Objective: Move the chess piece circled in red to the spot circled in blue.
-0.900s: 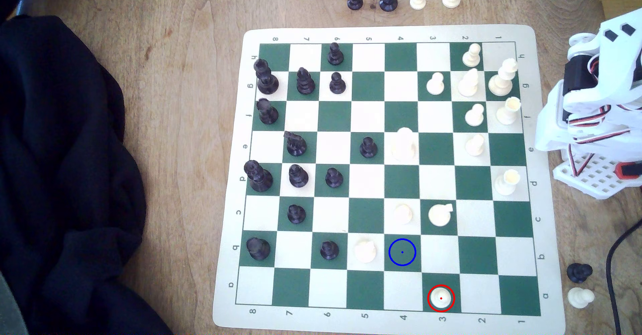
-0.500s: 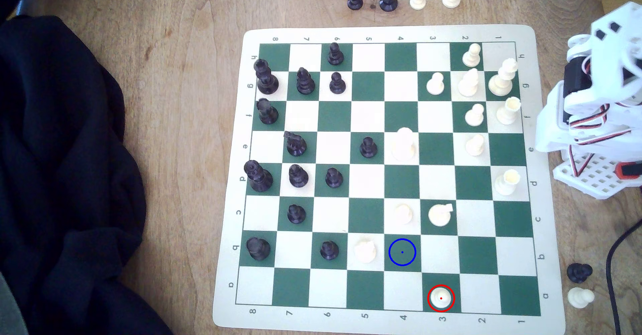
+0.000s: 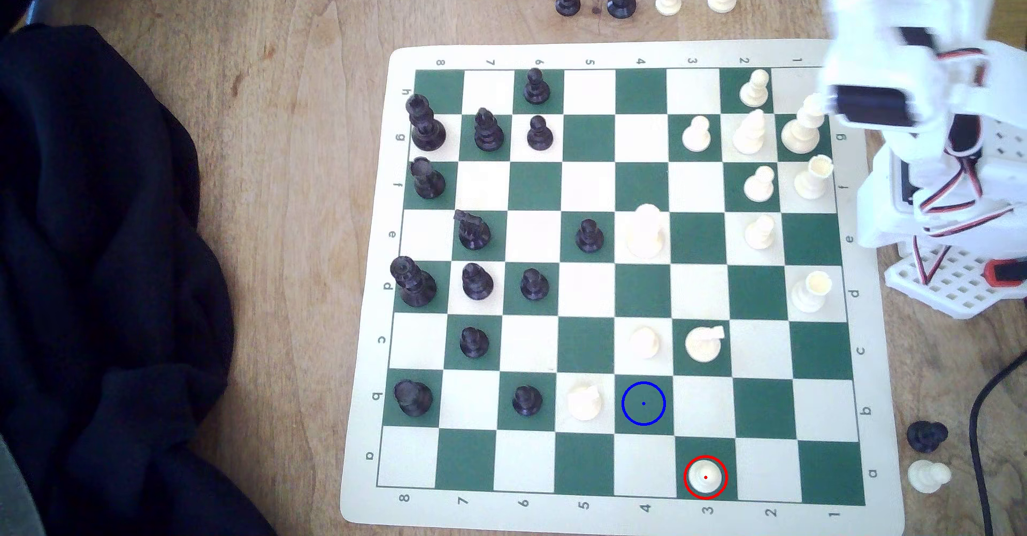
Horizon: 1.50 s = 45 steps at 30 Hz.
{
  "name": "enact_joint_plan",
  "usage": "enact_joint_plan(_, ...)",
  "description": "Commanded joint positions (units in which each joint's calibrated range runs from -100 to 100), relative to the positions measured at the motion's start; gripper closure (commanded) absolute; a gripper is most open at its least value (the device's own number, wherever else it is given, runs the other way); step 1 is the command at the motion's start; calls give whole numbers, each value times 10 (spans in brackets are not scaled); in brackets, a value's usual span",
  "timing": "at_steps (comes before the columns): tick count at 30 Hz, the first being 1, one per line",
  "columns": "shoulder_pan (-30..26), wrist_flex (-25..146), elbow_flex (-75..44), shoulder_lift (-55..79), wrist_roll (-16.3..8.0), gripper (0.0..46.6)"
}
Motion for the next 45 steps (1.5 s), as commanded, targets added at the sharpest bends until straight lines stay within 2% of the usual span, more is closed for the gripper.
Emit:
enact_joint_plan(1, 11, 225, -111, 0, -2, 464)
enact_joint_plan(4, 6, 367, -145, 0, -2, 464)
enact_joint_plan(5, -5, 476, -172, 1, -3, 462)
enact_joint_plan(8, -12, 580, -187, 1, -18, 464)
enact_joint_plan(10, -17, 640, -201, 0, -11, 439)
enact_joint_plan(12, -37, 705, -220, 0, 8, 417)
enact_joint_plan(16, -69, 773, -232, -1, 15, 394)
enact_joint_plan(20, -120, 876, -295, 45, 23, 375)
enact_joint_plan(25, -213, 993, -390, 122, 21, 351)
enact_joint_plan(26, -247, 1024, -397, 140, 16, 349)
enact_joint_plan(30, -332, 1014, -388, 208, -4, 346)
enact_joint_plan(32, -349, 998, -389, 240, -7, 336)
enact_joint_plan(33, -351, 991, -387, 257, -8, 319)
enact_joint_plan(34, -357, 985, -390, 295, -9, 276)
enact_joint_plan(35, -359, 982, -388, 311, -8, 269)
enact_joint_plan(42, -359, 938, -391, 397, -11, 275)
enact_joint_plan(45, -364, 916, -415, 456, -19, 280)
